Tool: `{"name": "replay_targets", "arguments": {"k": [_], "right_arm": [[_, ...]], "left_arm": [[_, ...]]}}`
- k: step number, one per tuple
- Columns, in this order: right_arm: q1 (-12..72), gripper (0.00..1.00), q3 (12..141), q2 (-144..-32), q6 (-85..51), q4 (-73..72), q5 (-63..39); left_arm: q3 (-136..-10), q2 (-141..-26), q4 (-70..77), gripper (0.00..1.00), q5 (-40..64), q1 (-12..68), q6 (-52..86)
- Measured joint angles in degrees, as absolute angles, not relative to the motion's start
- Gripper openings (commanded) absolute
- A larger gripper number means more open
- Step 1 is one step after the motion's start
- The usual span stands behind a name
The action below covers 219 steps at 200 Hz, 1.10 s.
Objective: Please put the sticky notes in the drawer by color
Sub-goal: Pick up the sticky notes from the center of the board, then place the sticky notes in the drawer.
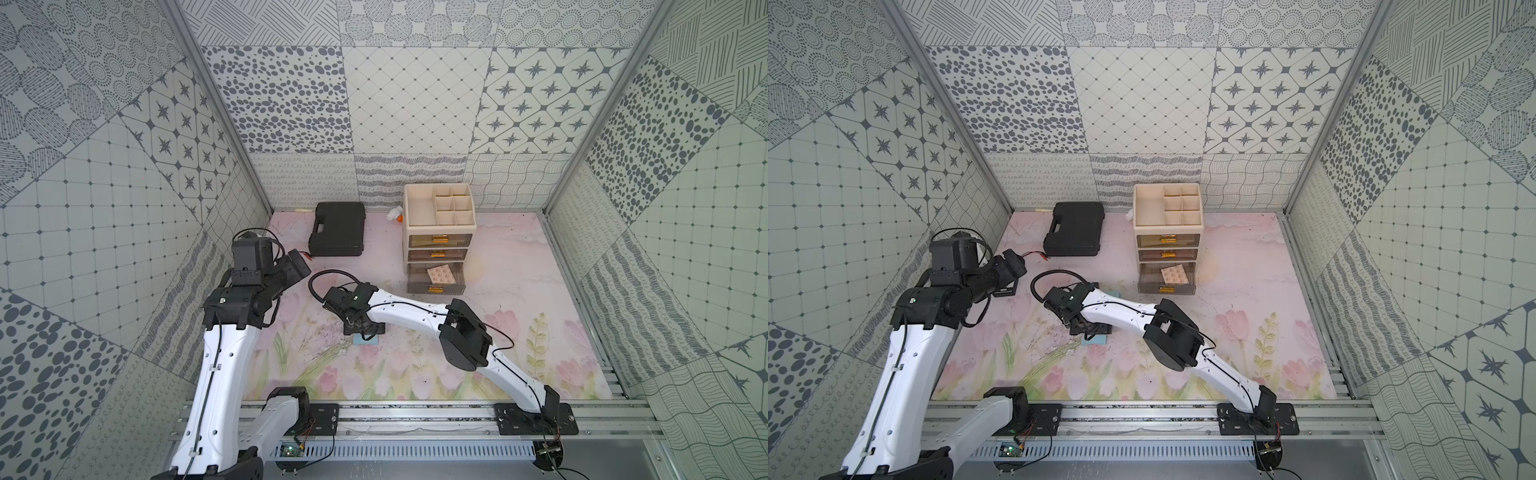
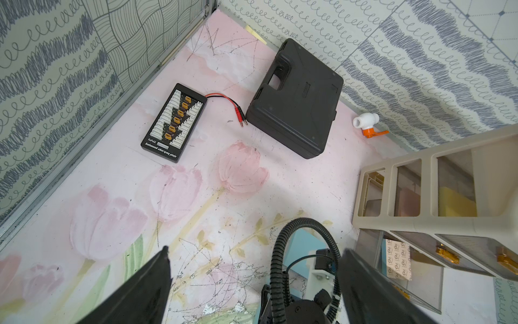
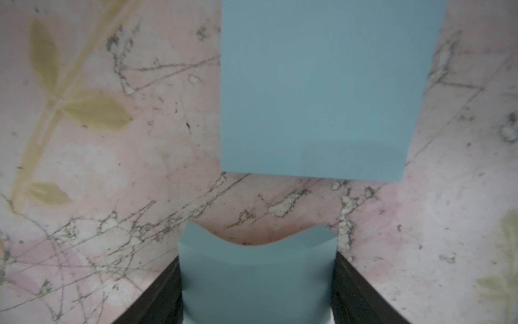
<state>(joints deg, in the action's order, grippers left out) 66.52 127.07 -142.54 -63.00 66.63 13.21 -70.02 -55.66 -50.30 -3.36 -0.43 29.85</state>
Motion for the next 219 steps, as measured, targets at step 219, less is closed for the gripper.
{"name": "replay_targets", "arguments": {"k": [219], "right_arm": [[51.64, 0.77, 112.22, -115.07, -45.25, 68.79, 31.24]], "left_arm": [[-70.83, -59.51, -50.24, 0.95, -2.15, -0.40, 31.44]]}}
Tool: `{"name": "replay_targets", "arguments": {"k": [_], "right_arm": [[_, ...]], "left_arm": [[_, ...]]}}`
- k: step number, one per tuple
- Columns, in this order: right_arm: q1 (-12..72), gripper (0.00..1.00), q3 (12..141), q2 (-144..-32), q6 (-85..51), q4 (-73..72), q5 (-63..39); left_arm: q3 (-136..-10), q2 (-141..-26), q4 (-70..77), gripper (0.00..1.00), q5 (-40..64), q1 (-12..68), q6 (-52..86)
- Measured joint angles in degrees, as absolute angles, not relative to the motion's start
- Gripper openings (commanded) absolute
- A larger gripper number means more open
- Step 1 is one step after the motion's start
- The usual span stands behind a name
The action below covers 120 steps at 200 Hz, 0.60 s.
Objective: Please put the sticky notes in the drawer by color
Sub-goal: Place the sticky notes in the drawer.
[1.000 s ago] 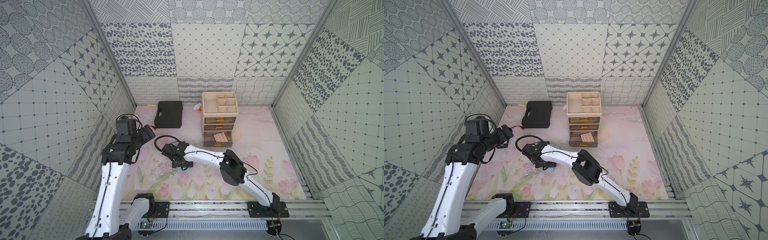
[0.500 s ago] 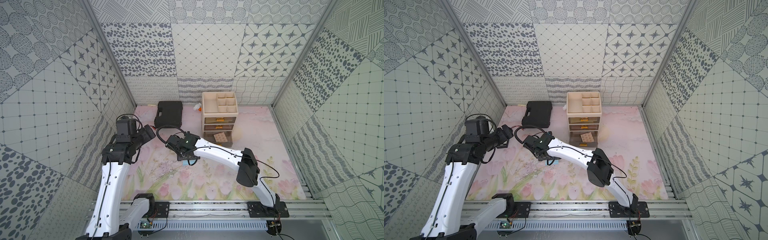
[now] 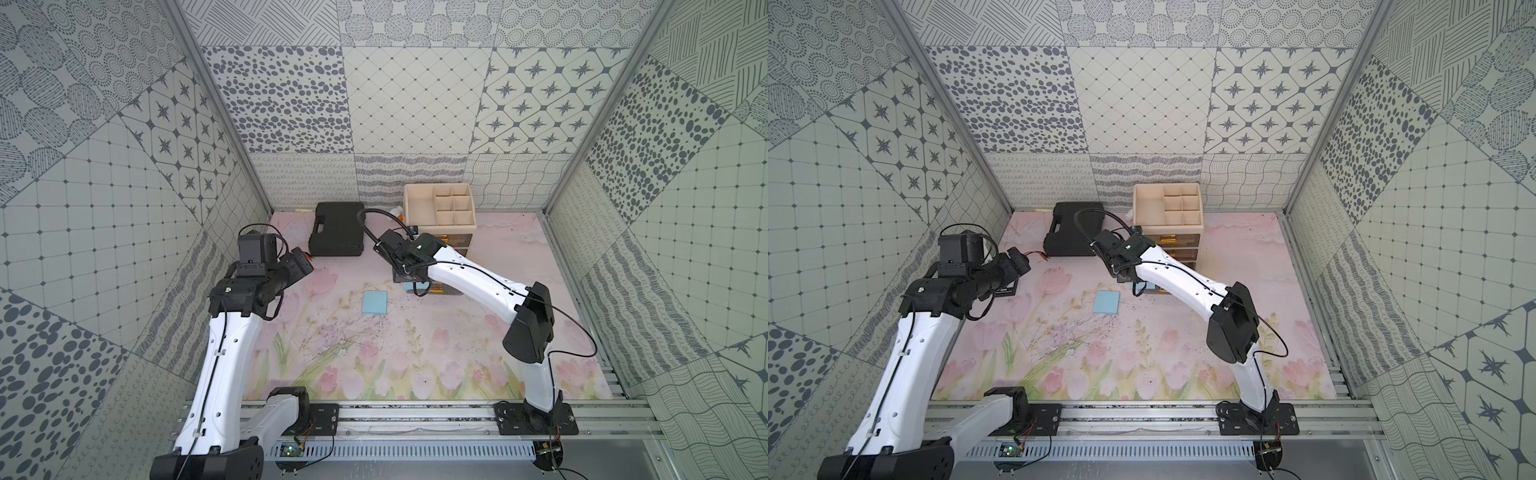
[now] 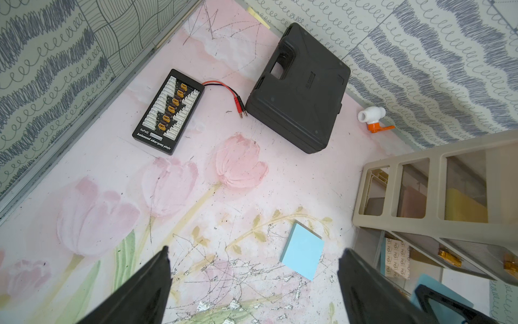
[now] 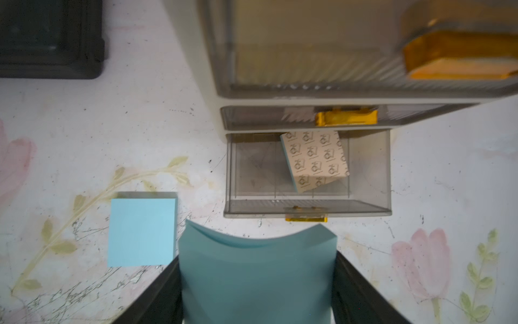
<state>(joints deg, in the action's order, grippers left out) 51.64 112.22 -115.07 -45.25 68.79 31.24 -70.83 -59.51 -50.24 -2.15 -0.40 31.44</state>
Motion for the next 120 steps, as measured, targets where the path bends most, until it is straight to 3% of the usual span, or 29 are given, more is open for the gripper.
{"name": "replay_targets", "arguments": {"k": [120], "right_arm": [[44.75, 0.77, 81.12, -99.20, -29.15, 38.24, 42.81]], "left_arm": [[-76.58, -64.73, -51.57, 0.97, -1.98, 0.38, 32.99]]}}
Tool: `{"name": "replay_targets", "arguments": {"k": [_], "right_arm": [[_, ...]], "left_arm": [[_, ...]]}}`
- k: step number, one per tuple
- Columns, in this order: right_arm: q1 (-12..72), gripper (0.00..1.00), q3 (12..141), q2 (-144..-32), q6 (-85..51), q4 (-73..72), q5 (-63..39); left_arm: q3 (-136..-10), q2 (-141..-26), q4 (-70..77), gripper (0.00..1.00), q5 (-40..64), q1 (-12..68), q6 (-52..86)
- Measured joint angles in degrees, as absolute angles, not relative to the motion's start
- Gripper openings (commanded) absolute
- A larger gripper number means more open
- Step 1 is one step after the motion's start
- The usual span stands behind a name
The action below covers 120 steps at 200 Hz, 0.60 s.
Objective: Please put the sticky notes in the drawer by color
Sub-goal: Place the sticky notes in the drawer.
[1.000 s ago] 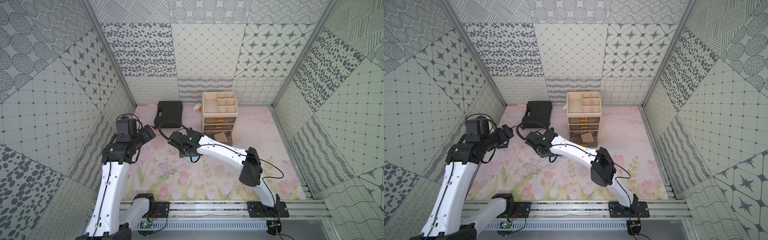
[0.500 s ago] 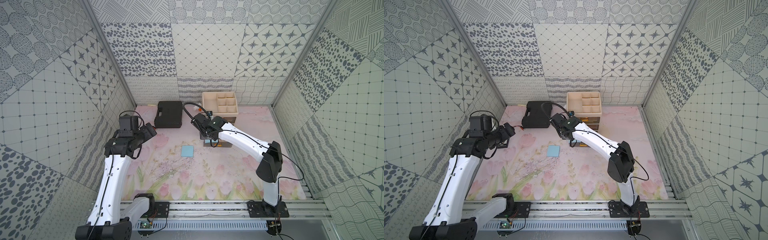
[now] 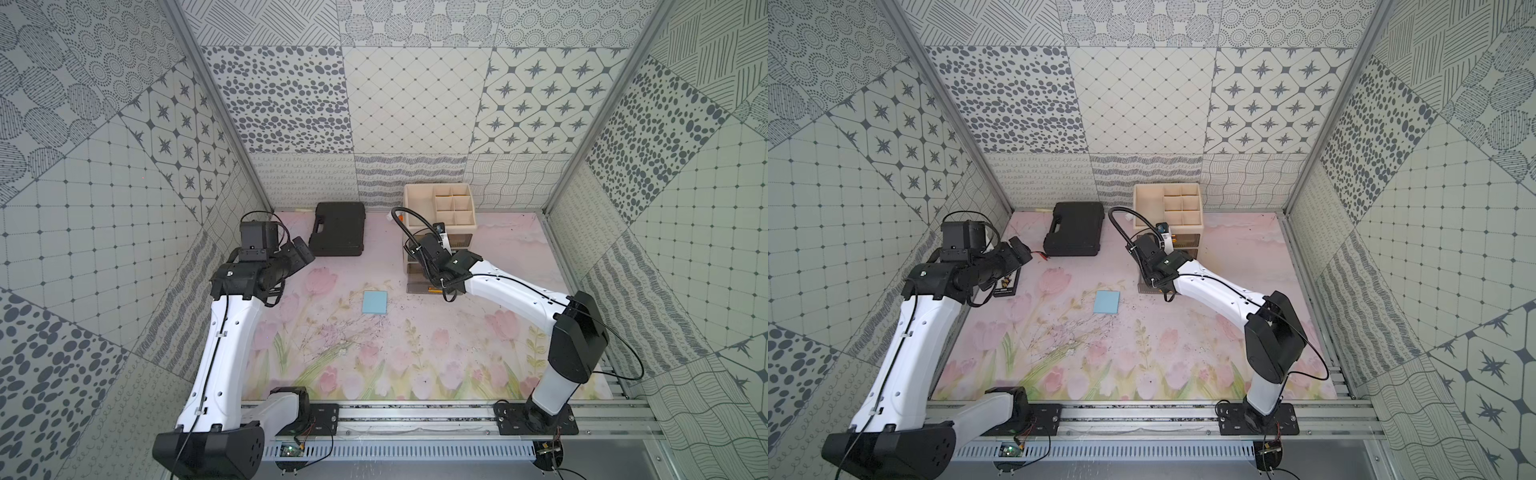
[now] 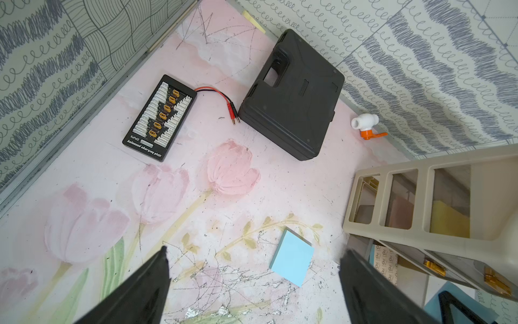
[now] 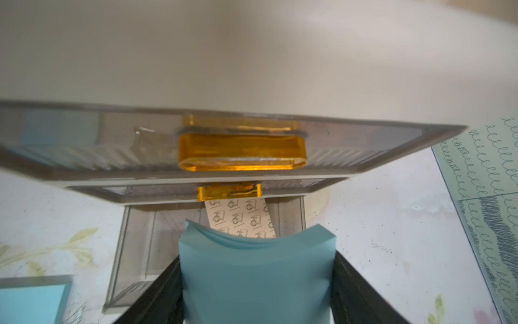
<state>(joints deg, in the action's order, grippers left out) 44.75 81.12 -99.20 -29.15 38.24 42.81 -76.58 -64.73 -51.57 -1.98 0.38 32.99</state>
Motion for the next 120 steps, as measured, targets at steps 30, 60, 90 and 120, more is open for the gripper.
{"name": "replay_targets", "arguments": {"k": [30, 60, 90, 120], "right_arm": [[43.07, 0.77, 76.18, -99.09, -27.68, 31.97, 43.38], [41.41, 0.78, 71.31, -98.85, -26.61, 25.98, 43.00], [40.01, 0.78, 69.06, -98.85, -25.30, 22.02, 42.83], [39.13, 0.78, 67.33, -98.85, -24.10, 18.22, 42.24]], "left_arm": [[-77.56, -65.19, -52.38, 0.97, -2.17, 1.26, 33.45], [-78.72, -66.06, -52.73, 0.97, -2.55, 2.39, 33.93], [-79.90, -67.31, -53.30, 0.97, -3.44, 3.79, 34.30], [-80.60, -68.01, -53.41, 0.97, -4.14, 5.17, 34.83]]}}
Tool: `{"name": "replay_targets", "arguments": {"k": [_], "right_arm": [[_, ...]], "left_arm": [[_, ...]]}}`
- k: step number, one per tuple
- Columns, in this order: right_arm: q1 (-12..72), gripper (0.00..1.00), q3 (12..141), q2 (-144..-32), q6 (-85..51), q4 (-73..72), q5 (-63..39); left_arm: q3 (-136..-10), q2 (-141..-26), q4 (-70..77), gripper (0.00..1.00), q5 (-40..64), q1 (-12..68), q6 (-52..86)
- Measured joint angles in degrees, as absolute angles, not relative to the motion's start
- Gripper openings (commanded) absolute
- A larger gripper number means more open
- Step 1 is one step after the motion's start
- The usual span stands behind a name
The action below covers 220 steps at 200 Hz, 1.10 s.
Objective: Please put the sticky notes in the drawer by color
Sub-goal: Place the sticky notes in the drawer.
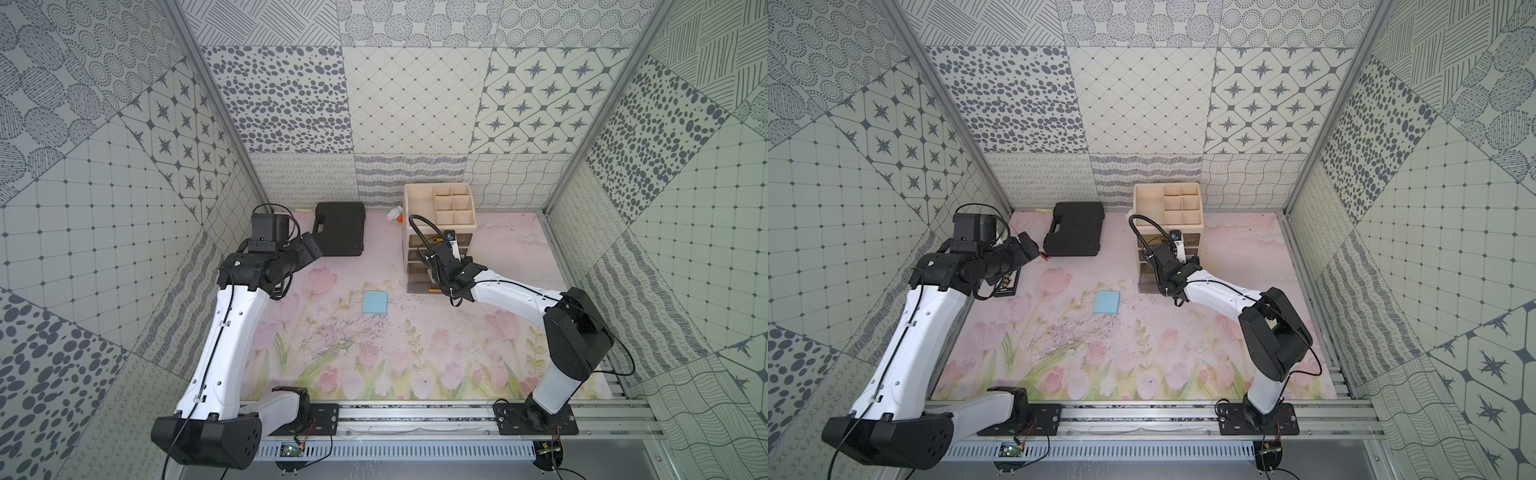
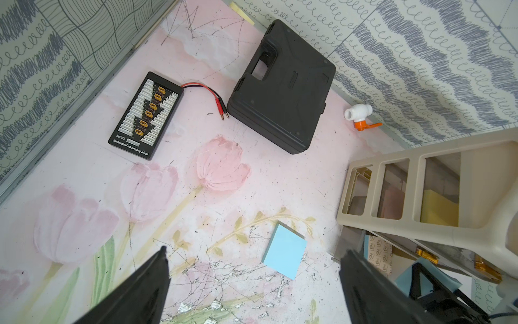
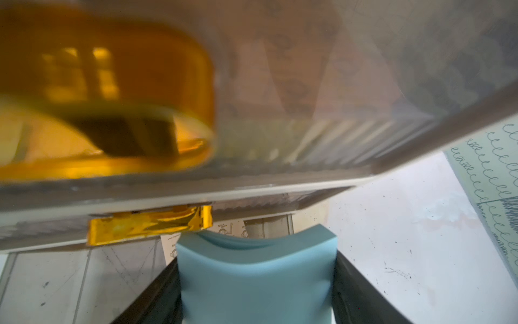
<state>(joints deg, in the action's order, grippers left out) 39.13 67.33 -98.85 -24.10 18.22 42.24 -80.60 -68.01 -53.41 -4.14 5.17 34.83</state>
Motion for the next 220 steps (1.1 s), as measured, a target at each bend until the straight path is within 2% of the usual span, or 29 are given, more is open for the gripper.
{"name": "replay_targets", "arguments": {"k": [88, 170, 220], "right_arm": [[37.52, 0.80, 64.23, -98.85, -23.07, 9.74, 39.07], [37.45, 0.82, 56.86, -97.73, -19.99, -4.10, 37.78], [37.45, 0.92, 56.58, -97.76, -18.52, -7.62, 36.03]], "left_arm": [[-82.56, -69.38, -54.15, 0.97, -6.02, 6.22, 35.38], [-82.54, -69.91, -54.63, 0.97, -6.61, 6.35, 35.40], [-82.54, -70.17, -54.65, 0.97, -6.83, 6.70, 35.51]]}}
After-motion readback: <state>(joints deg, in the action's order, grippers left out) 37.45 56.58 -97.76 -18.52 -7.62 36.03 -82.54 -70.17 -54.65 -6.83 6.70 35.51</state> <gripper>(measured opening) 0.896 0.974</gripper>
